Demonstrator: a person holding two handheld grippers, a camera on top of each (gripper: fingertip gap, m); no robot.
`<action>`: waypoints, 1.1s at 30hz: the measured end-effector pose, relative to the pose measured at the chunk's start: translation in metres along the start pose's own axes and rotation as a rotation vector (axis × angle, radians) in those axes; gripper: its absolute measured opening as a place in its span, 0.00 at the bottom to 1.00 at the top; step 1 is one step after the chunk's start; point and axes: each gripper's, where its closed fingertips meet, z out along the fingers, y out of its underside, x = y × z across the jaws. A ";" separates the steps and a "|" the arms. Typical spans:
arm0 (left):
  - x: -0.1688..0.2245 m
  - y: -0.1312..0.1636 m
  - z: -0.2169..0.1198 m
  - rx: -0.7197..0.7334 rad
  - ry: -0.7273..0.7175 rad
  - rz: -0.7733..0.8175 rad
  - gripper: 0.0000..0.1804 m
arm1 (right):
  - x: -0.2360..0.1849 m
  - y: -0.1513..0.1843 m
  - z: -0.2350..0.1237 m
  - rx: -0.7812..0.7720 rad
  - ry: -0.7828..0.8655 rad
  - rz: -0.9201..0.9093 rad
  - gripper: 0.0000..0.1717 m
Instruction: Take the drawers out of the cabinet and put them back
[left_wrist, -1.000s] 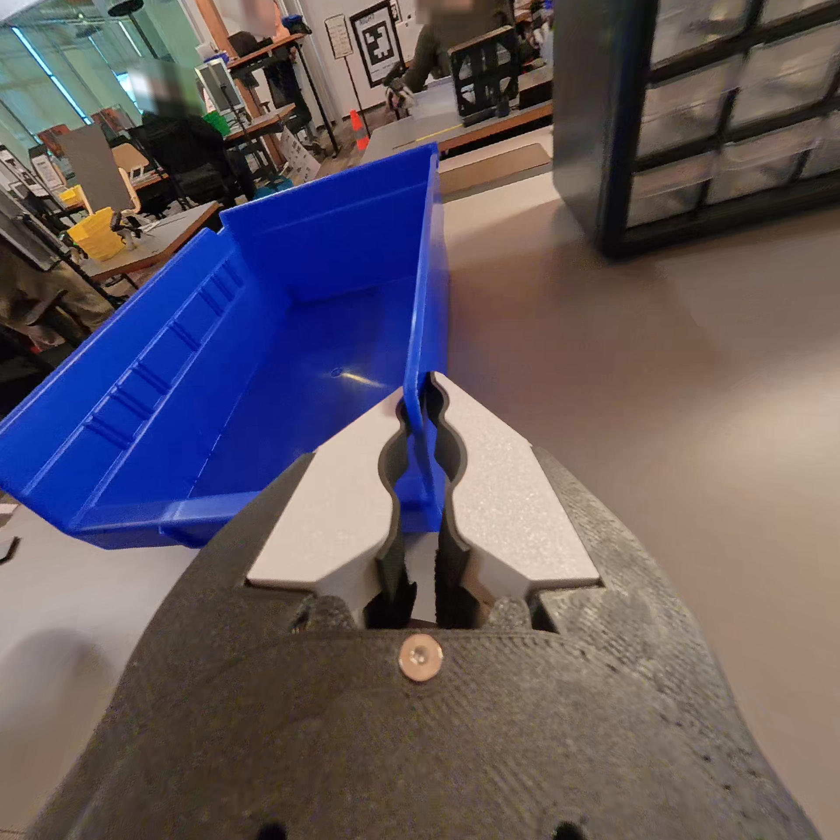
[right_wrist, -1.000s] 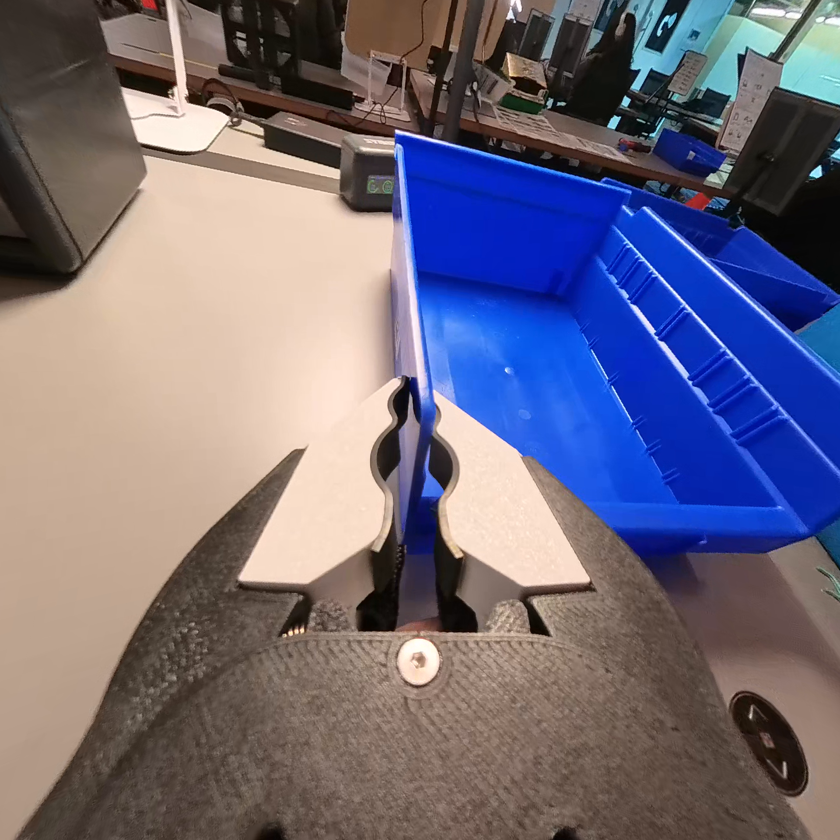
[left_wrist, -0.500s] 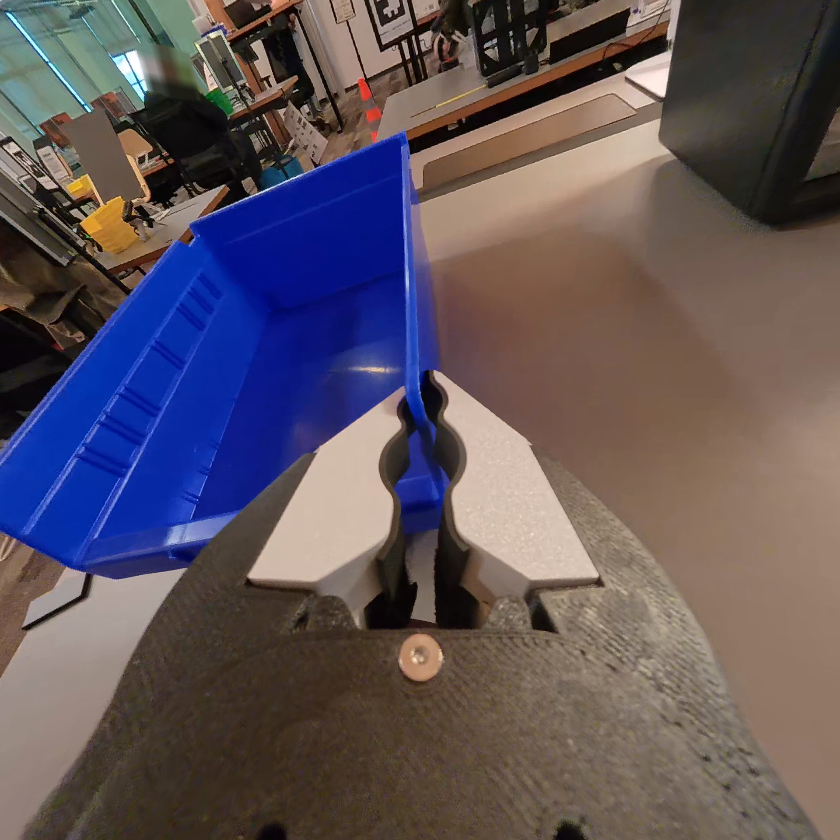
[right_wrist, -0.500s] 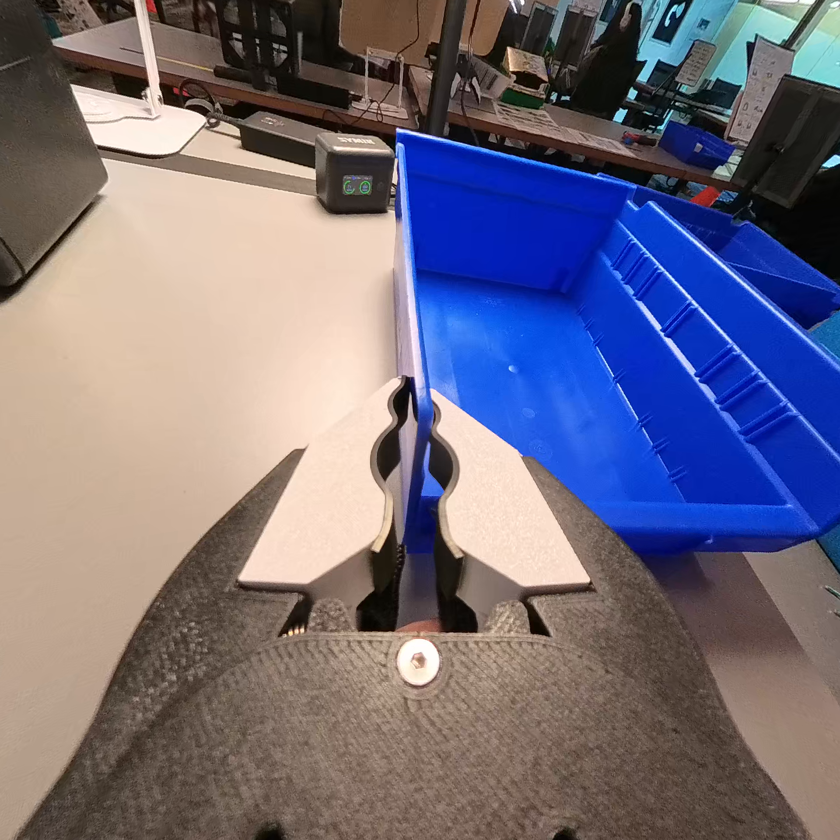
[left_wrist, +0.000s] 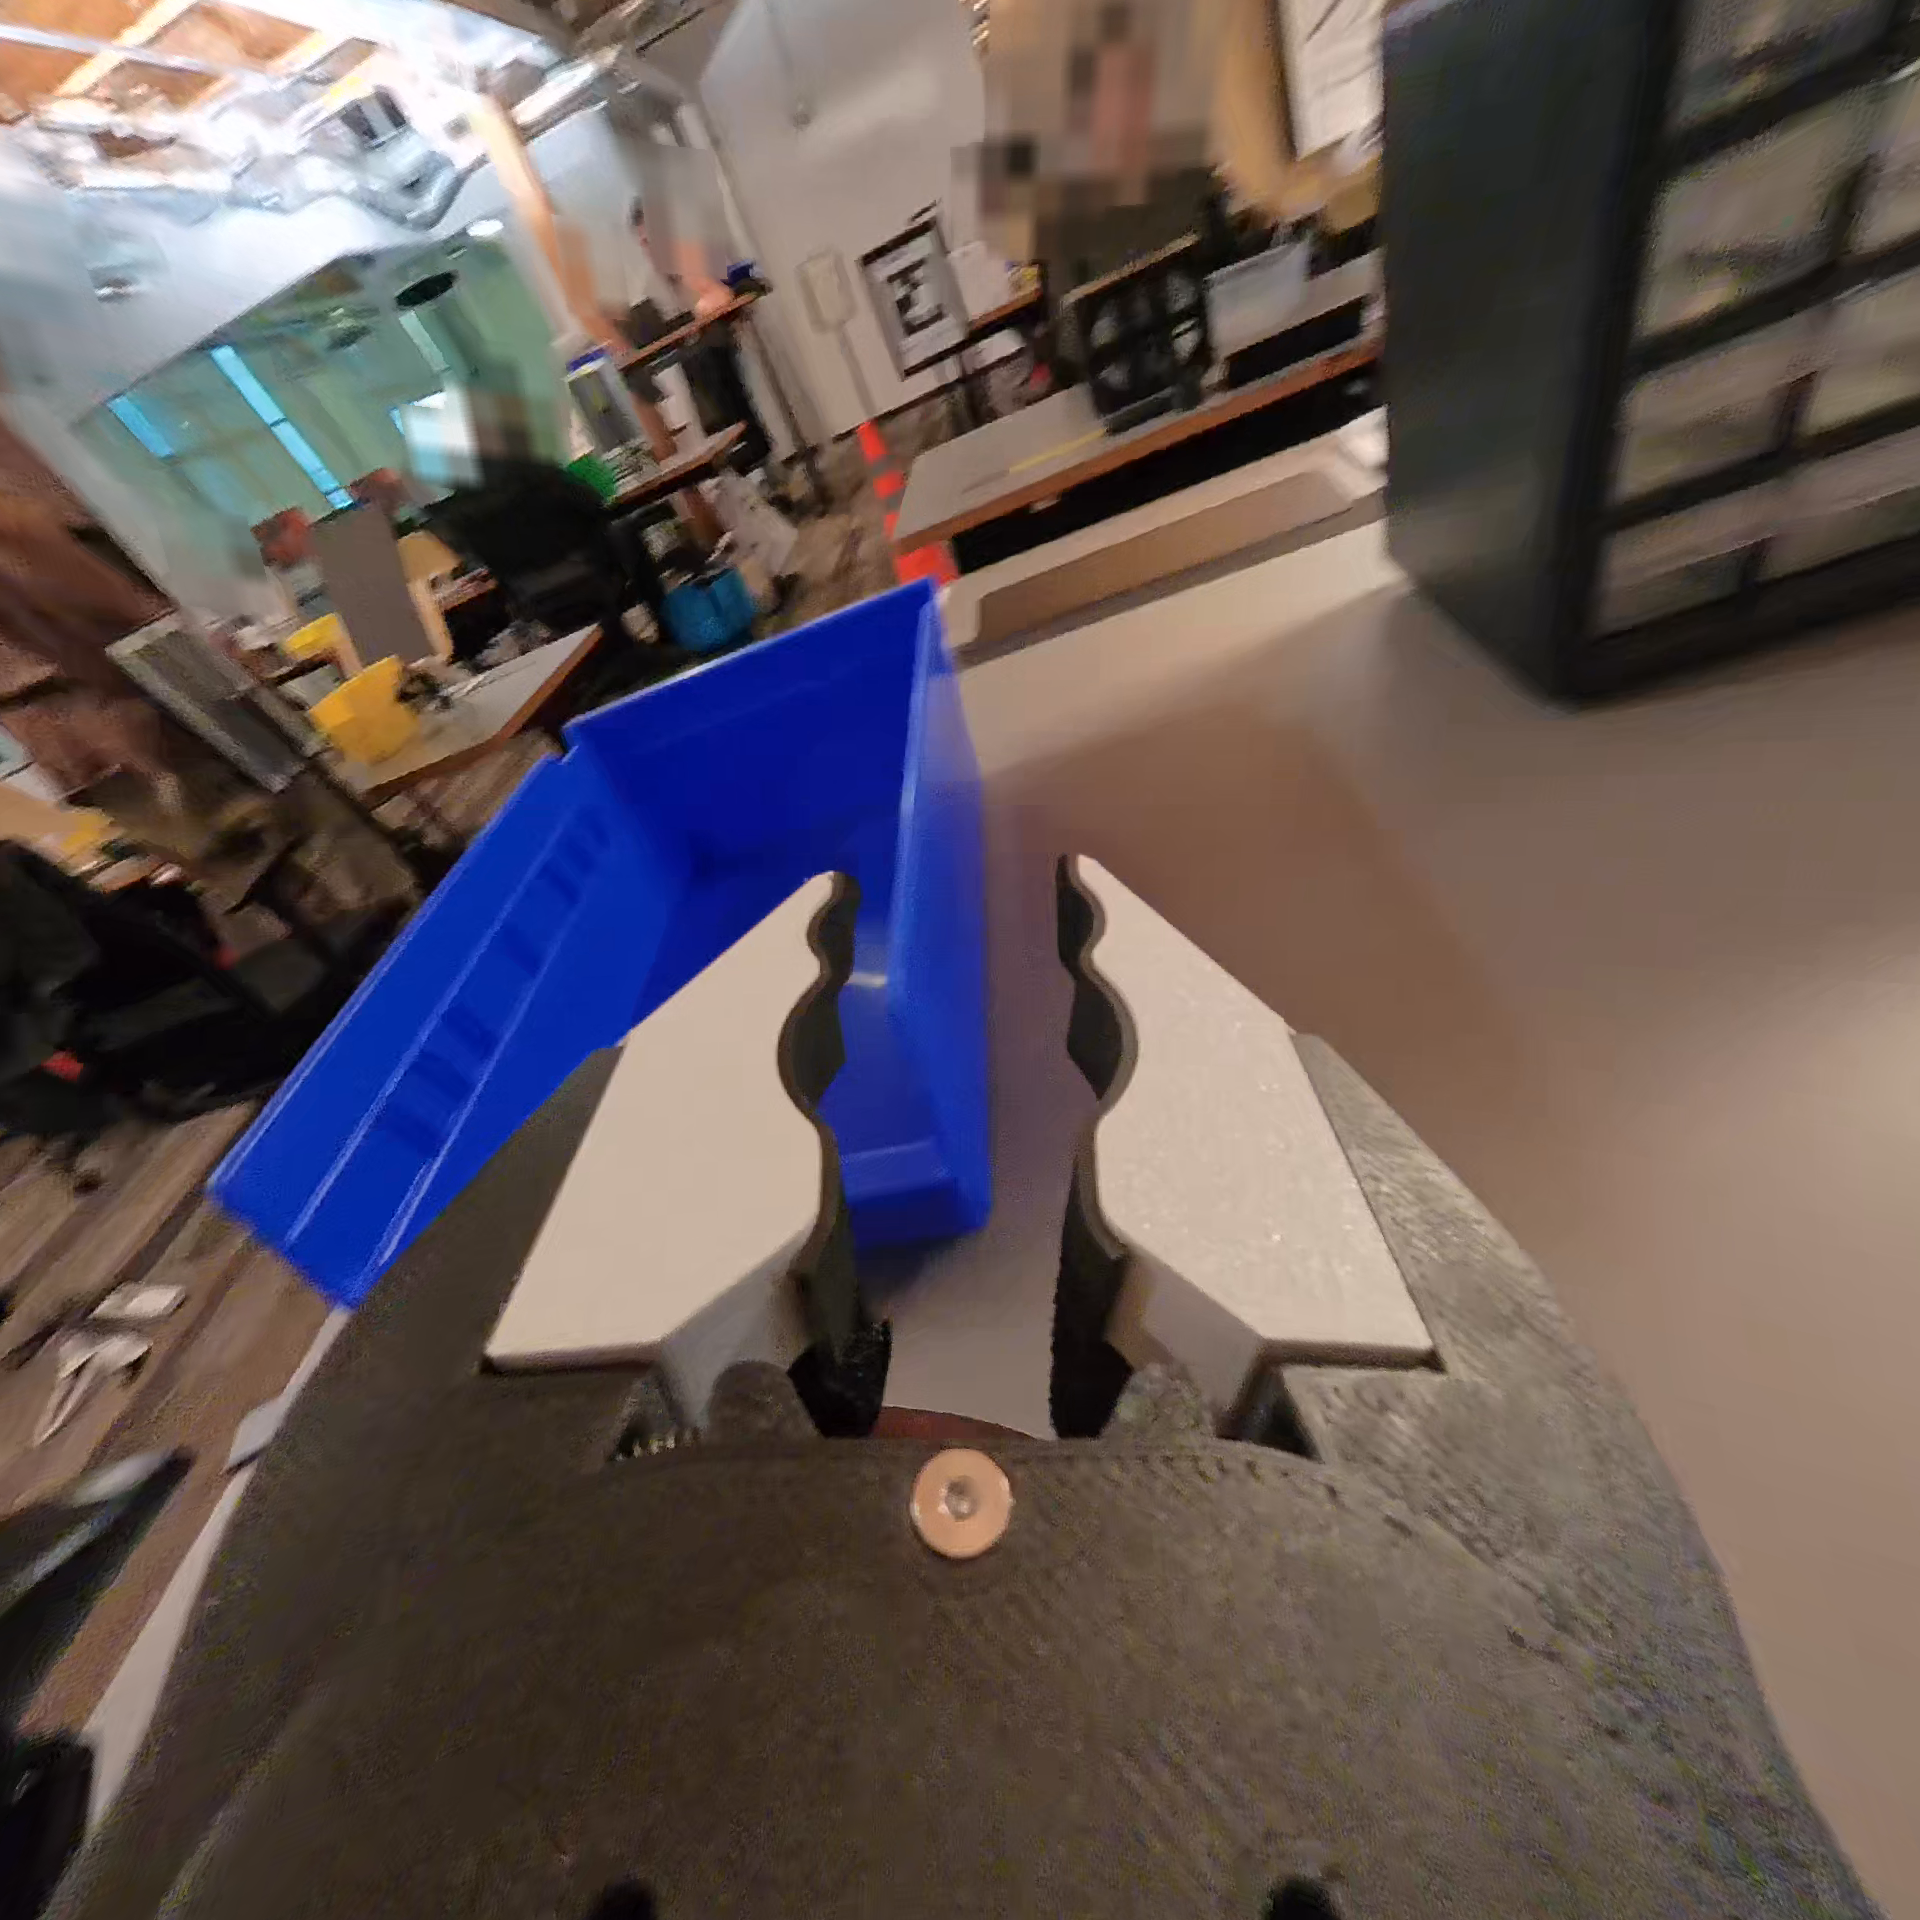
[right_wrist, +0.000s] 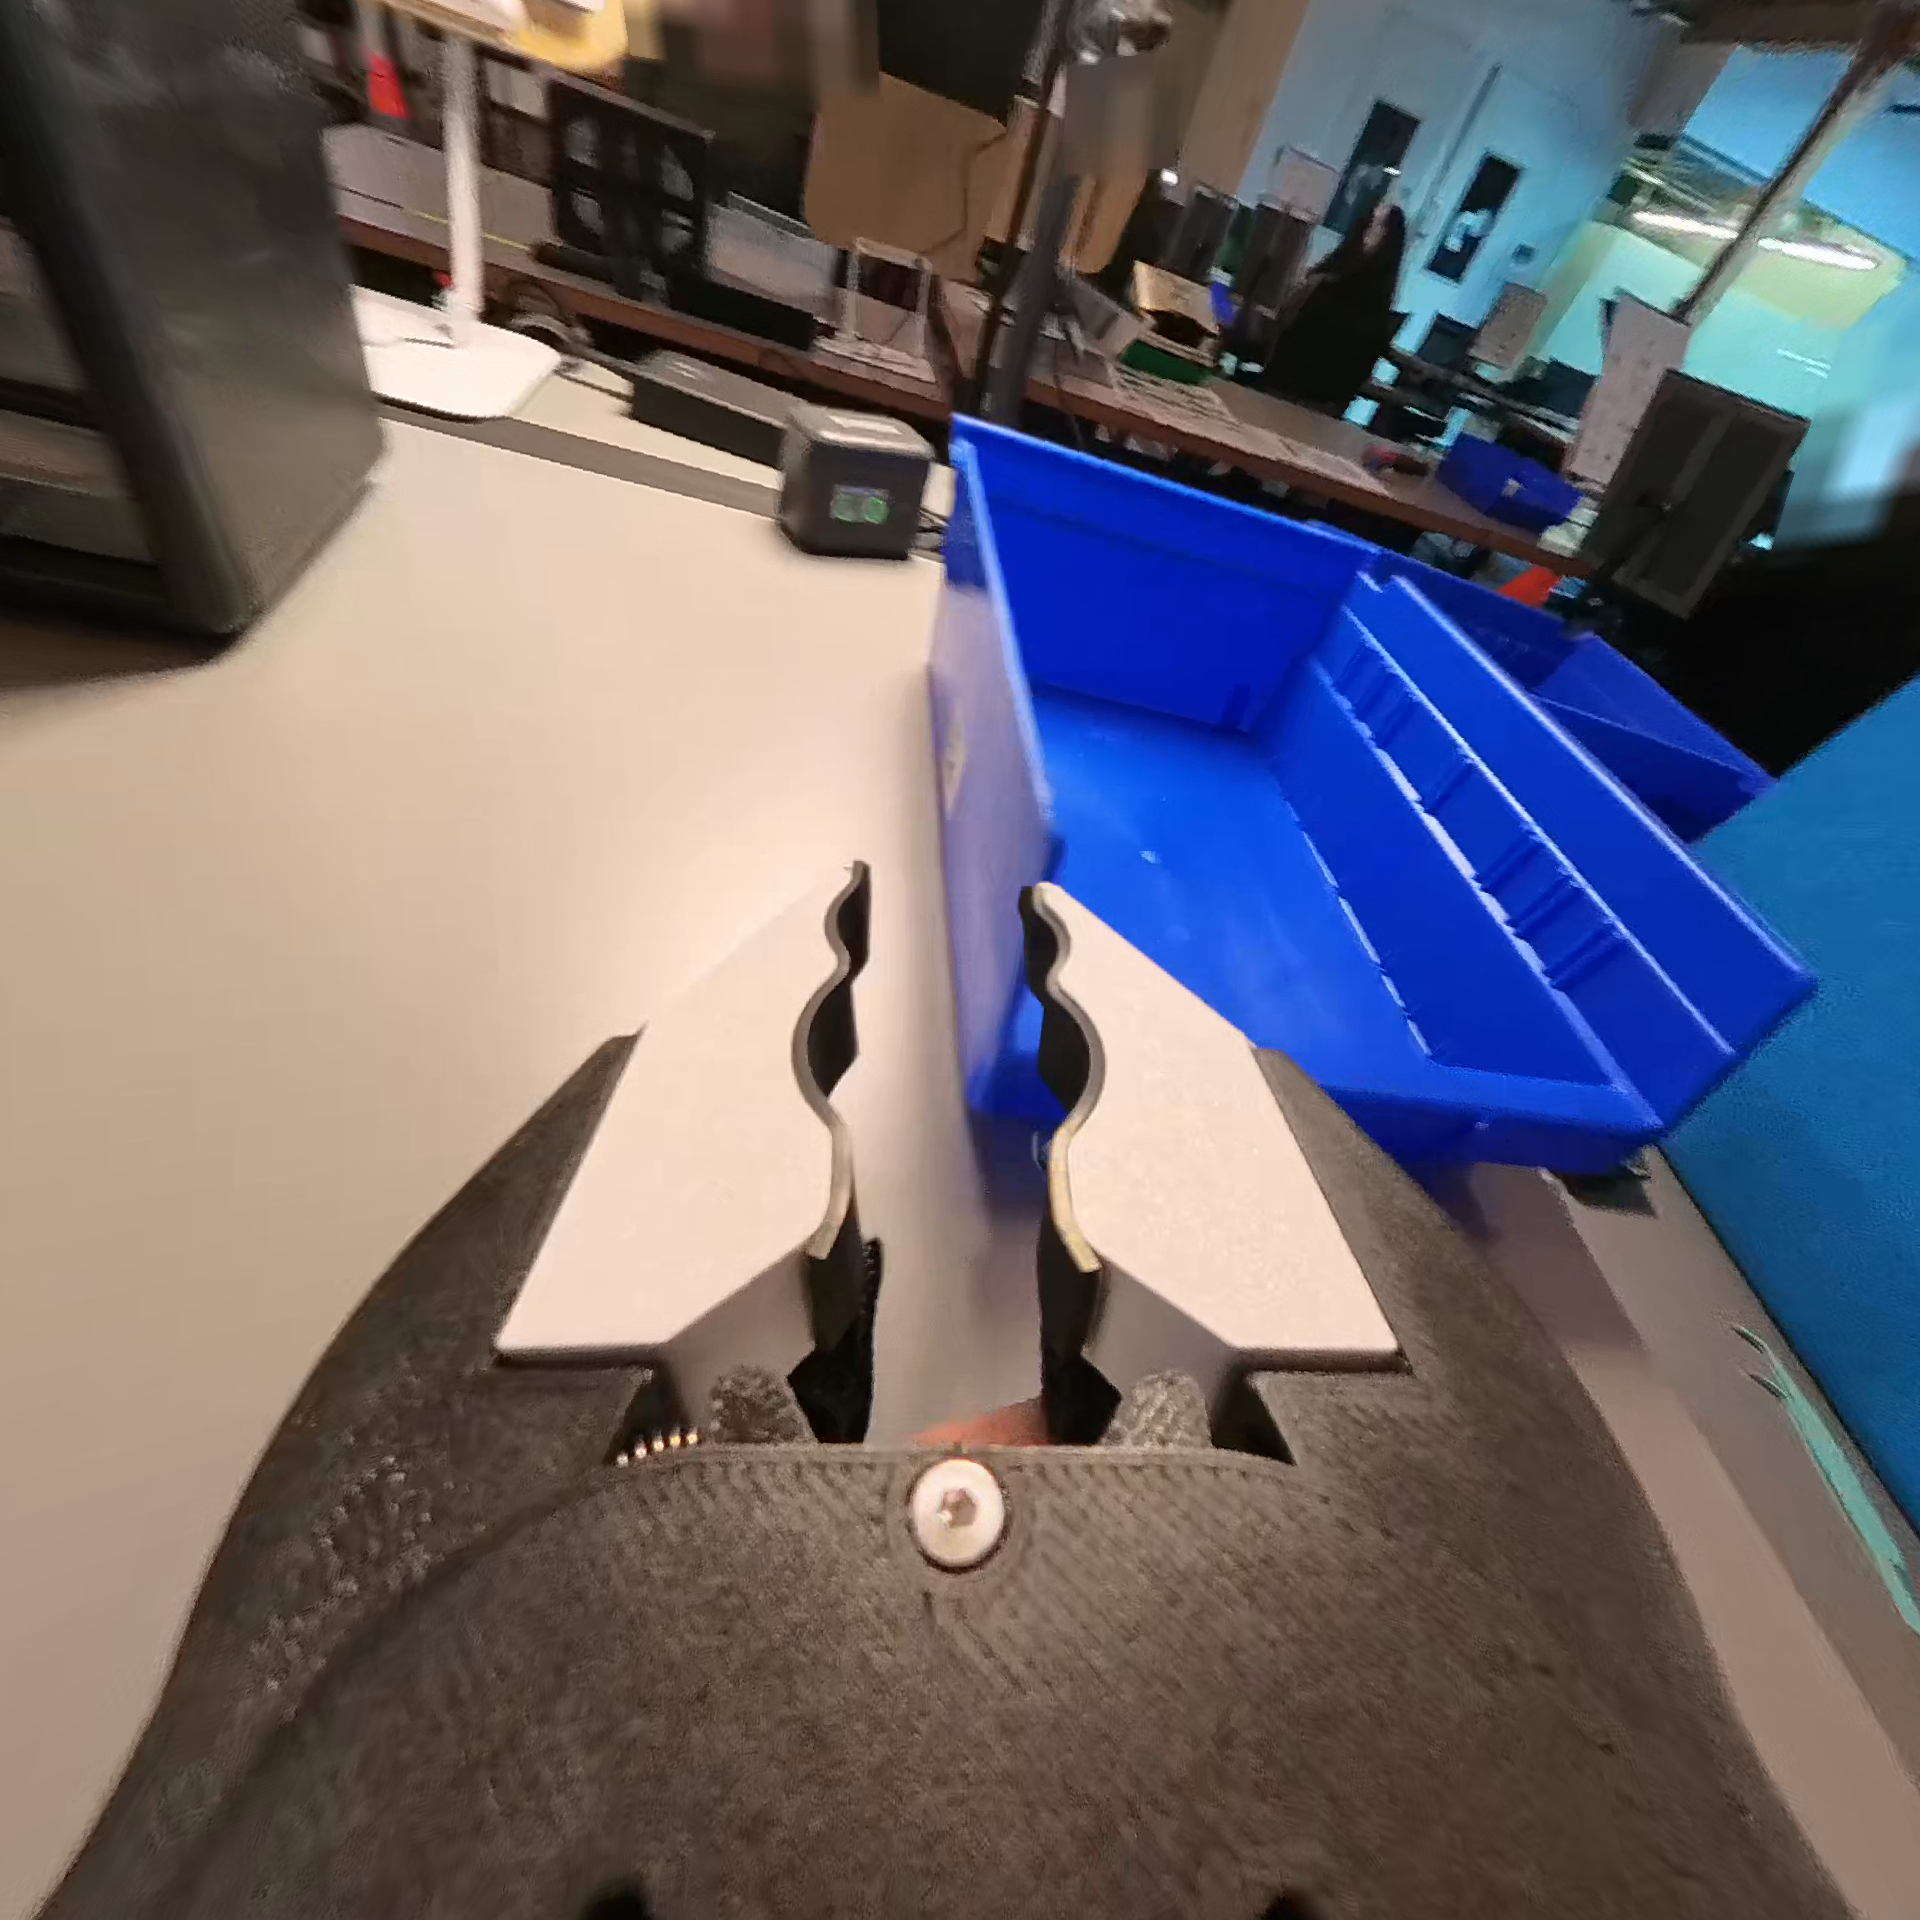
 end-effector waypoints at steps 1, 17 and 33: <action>0.010 -0.010 -0.001 0.020 0.045 -0.004 0.23 | -0.010 -0.004 -0.003 0.007 -0.040 -0.002 0.18; 0.204 -0.233 0.142 0.200 0.895 0.115 0.53 | -0.233 -0.148 0.082 0.100 -0.895 0.634 0.26; 0.205 -0.209 0.163 0.193 0.841 0.372 0.49 | -0.247 -0.144 0.109 0.139 -0.919 0.939 0.27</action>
